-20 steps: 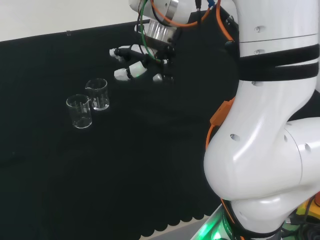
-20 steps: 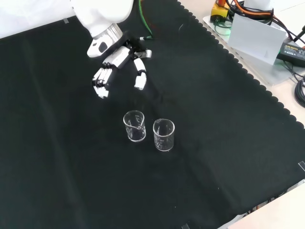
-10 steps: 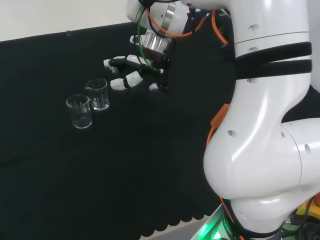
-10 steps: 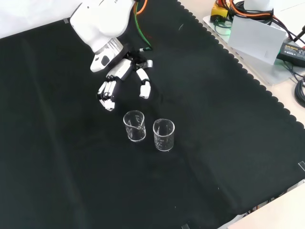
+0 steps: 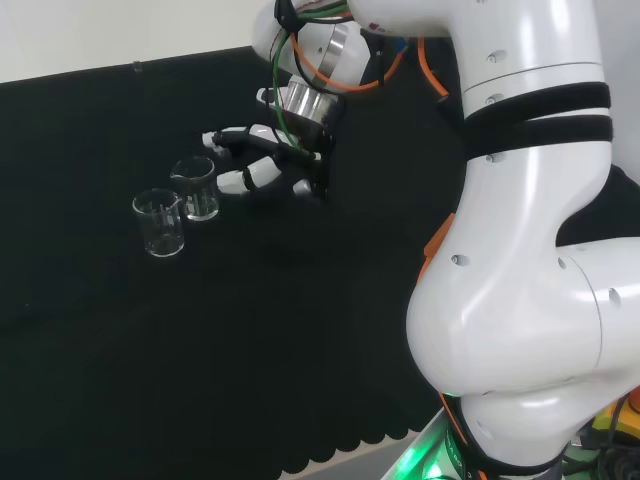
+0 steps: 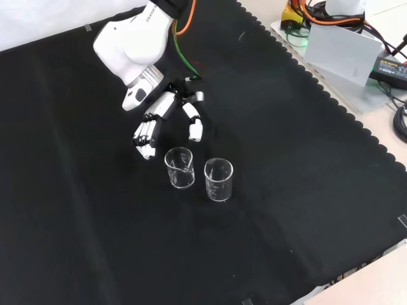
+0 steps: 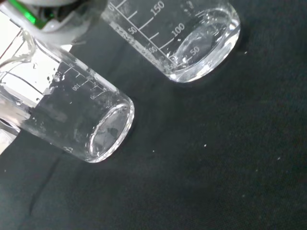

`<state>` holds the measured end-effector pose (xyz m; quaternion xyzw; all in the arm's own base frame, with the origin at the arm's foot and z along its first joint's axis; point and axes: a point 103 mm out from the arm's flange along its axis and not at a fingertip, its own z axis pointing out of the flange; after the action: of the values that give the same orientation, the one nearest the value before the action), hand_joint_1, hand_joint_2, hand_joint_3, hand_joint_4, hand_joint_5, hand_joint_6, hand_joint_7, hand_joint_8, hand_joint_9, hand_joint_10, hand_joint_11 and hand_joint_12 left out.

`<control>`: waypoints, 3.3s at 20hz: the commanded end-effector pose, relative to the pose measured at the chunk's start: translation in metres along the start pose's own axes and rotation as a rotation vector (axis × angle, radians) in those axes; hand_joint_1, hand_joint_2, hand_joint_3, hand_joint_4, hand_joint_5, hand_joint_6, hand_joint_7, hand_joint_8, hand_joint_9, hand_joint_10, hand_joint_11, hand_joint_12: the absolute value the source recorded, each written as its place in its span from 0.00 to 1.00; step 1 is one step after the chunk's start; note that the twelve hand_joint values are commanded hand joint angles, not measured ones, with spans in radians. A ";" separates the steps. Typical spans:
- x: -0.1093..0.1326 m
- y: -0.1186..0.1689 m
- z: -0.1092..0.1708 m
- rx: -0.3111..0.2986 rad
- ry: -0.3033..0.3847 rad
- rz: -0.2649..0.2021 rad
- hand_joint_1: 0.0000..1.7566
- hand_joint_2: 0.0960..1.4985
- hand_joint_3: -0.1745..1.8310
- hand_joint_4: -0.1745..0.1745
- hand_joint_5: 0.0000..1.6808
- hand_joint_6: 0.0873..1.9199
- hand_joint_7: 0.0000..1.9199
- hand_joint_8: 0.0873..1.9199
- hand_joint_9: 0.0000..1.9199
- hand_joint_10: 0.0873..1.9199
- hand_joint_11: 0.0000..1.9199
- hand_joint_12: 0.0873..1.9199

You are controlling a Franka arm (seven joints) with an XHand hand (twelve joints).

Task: Pick up the beaker on the right.

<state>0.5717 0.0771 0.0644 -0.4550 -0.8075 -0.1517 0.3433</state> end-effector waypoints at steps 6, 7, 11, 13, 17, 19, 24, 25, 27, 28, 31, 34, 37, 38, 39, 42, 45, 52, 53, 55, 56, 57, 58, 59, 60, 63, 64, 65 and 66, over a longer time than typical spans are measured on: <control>0.005 0.015 0.014 -0.045 0.046 -0.050 0.46 0.27 0.42 0.24 0.16 0.00 0.07 0.31 0.13 0.34 0.00 0.59; 0.006 0.016 0.015 -0.049 0.048 -0.051 0.46 0.27 0.42 0.24 0.16 0.00 0.07 0.31 0.14 0.34 0.00 0.60; 0.006 0.019 0.022 -0.048 0.053 -0.050 0.46 0.27 0.42 0.24 0.17 0.00 0.08 0.31 0.15 0.34 0.00 0.62; 0.006 0.021 0.024 -0.052 0.067 -0.051 0.46 0.27 0.42 0.24 0.17 0.00 0.08 0.31 0.15 0.34 0.00 0.62; 0.003 0.020 0.025 -0.050 0.077 -0.053 0.46 0.27 0.42 0.23 0.18 0.00 0.09 0.31 0.16 0.34 0.00 0.62; 0.002 0.023 0.027 -0.040 0.089 -0.058 0.46 0.28 0.42 0.24 0.18 0.00 0.10 0.32 0.16 0.34 0.00 0.62; 0.003 0.033 0.034 -0.036 0.098 -0.066 0.47 0.28 0.42 0.24 0.19 0.00 0.11 0.32 0.17 0.34 0.00 0.63; 0.003 0.034 0.035 -0.036 0.100 -0.069 0.47 0.28 0.42 0.25 0.20 0.00 0.11 0.32 0.17 0.34 0.00 0.63; 0.004 0.037 0.036 -0.035 0.103 -0.078 0.47 0.28 0.42 0.25 0.20 0.00 0.12 0.32 0.17 0.34 0.00 0.63; 0.004 0.038 0.037 -0.035 0.104 -0.080 0.47 0.28 0.42 0.25 0.20 0.00 0.12 0.32 0.17 0.33 0.00 0.63; 0.004 0.039 0.039 -0.039 0.117 -0.087 0.47 0.28 0.42 0.26 0.22 0.00 0.12 0.32 0.17 0.33 0.00 0.63; 0.005 0.039 0.043 -0.041 0.116 -0.094 0.48 0.28 0.42 0.27 0.25 0.00 0.14 0.32 0.19 0.33 0.00 0.64; 0.006 0.039 0.045 -0.049 0.120 -0.098 0.48 0.28 0.42 0.28 0.28 0.00 0.17 0.32 0.22 0.32 0.00 0.65; 0.006 0.039 0.046 -0.055 0.120 -0.098 0.48 0.28 0.42 0.28 0.29 0.00 0.18 0.32 0.23 0.32 0.00 0.66; 0.006 0.039 0.047 -0.061 0.119 -0.099 0.49 0.28 0.42 0.28 0.29 0.00 0.19 0.32 0.23 0.32 0.00 0.66; 0.008 0.040 0.048 -0.084 0.116 -0.104 0.49 0.28 0.42 0.28 0.30 0.00 0.20 0.31 0.24 0.31 0.00 0.66; 0.008 0.041 0.047 -0.091 0.115 -0.105 0.50 0.28 0.42 0.28 0.30 0.00 0.20 0.31 0.24 0.31 0.00 0.66; 0.008 0.045 0.044 -0.117 0.109 -0.109 0.50 0.29 0.42 0.28 0.30 0.00 0.20 0.31 0.24 0.31 0.00 0.67; 0.008 0.046 0.044 -0.116 0.109 -0.109 0.50 0.29 0.42 0.28 0.30 0.00 0.20 0.31 0.24 0.31 0.00 0.67; 0.008 0.047 0.045 -0.113 0.107 -0.110 0.50 0.29 0.42 0.28 0.30 0.00 0.20 0.31 0.24 0.31 0.00 0.67; 0.008 0.048 0.045 -0.110 0.105 -0.110 0.50 0.29 0.42 0.28 0.30 0.00 0.20 0.31 0.24 0.31 0.00 0.67; 0.008 0.049 0.045 -0.110 0.104 -0.111 0.51 0.29 0.42 0.28 0.30 0.00 0.20 0.31 0.24 0.31 0.00 0.67; 0.008 0.049 0.045 -0.111 0.106 -0.113 0.51 0.29 0.42 0.28 0.30 0.00 0.20 0.31 0.24 0.31 0.00 0.67; 0.008 0.049 0.044 -0.109 0.106 -0.114 0.51 0.29 0.42 0.28 0.30 0.00 0.20 0.31 0.24 0.31 0.00 0.67; 0.008 0.049 0.044 -0.107 0.105 -0.113 0.51 0.29 0.42 0.28 0.30 0.00 0.20 0.31 0.24 0.31 0.00 0.67; 0.006 0.053 0.046 -0.086 0.105 -0.108 0.51 0.29 0.42 0.29 0.32 0.01 0.21 0.31 0.24 0.31 0.00 0.67; 0.006 0.053 0.047 -0.083 0.106 -0.109 0.51 0.29 0.42 0.30 0.33 0.01 0.21 0.31 0.24 0.31 0.00 0.67; 0.006 0.054 0.048 -0.081 0.107 -0.110 0.51 0.29 0.42 0.30 0.34 0.01 0.21 0.31 0.24 0.31 0.00 0.67; 0.006 0.055 0.049 -0.082 0.113 -0.112 0.51 0.29 0.42 0.30 0.34 0.02 0.21 0.32 0.24 0.31 0.00 0.67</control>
<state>0.5908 0.1350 0.0313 -0.4171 -0.8032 -0.2323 0.3563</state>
